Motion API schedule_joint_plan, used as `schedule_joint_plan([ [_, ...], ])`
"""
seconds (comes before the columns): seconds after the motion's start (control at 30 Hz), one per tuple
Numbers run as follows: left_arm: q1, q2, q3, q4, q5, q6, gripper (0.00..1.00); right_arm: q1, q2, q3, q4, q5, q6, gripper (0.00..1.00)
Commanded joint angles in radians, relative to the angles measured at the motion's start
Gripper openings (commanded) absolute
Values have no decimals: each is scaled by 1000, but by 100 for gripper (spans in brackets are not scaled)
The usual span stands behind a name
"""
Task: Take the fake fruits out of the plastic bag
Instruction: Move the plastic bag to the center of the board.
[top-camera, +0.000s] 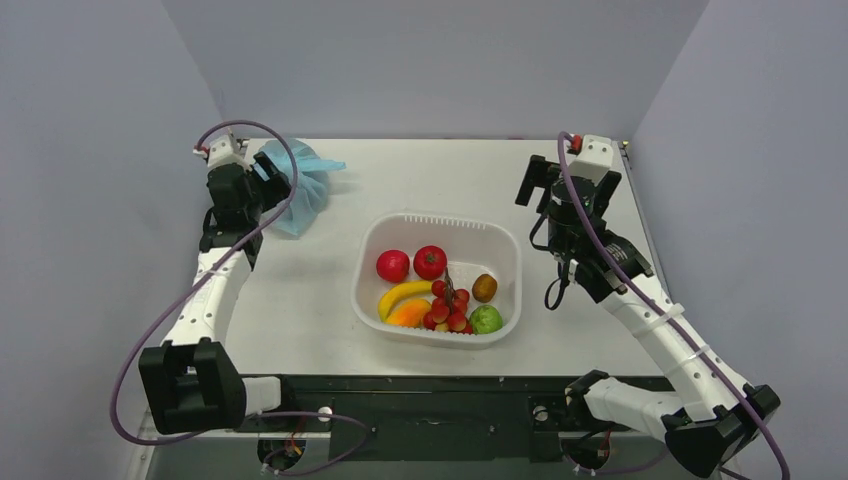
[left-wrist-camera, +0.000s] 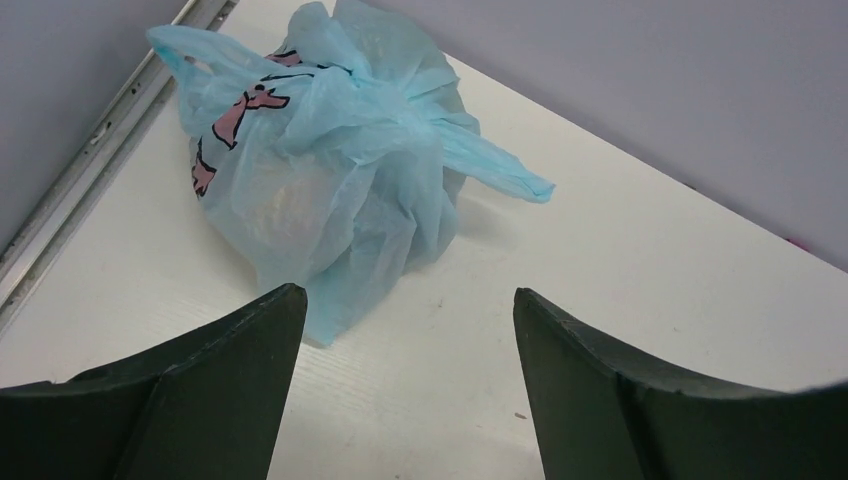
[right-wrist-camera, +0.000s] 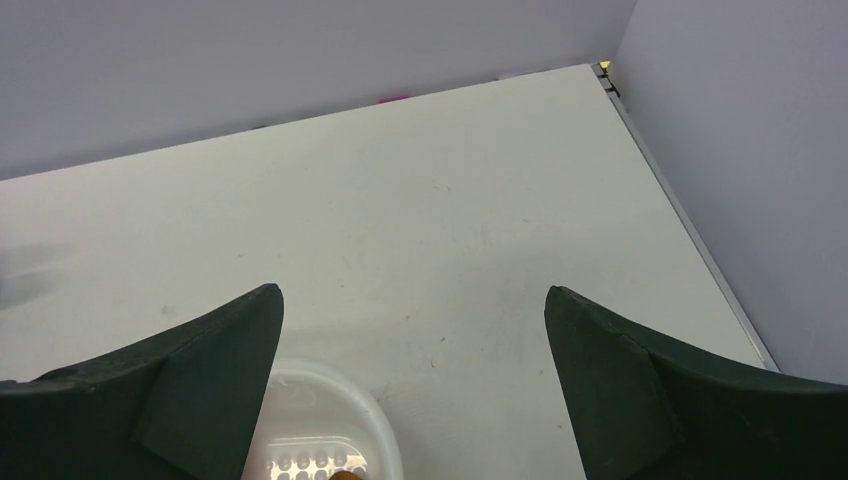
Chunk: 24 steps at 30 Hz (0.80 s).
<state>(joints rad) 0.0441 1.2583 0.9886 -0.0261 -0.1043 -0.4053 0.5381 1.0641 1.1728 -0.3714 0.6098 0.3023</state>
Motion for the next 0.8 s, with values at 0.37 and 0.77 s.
schedule_joint_plan([
  [0.37, 208, 276, 144, -58, 345, -189, 74, 12, 43, 5, -32, -99, 40, 100],
  [0.77, 248, 473, 288, -173, 368, -46, 74, 51, 116, -34, -12, -440, 136, 100],
])
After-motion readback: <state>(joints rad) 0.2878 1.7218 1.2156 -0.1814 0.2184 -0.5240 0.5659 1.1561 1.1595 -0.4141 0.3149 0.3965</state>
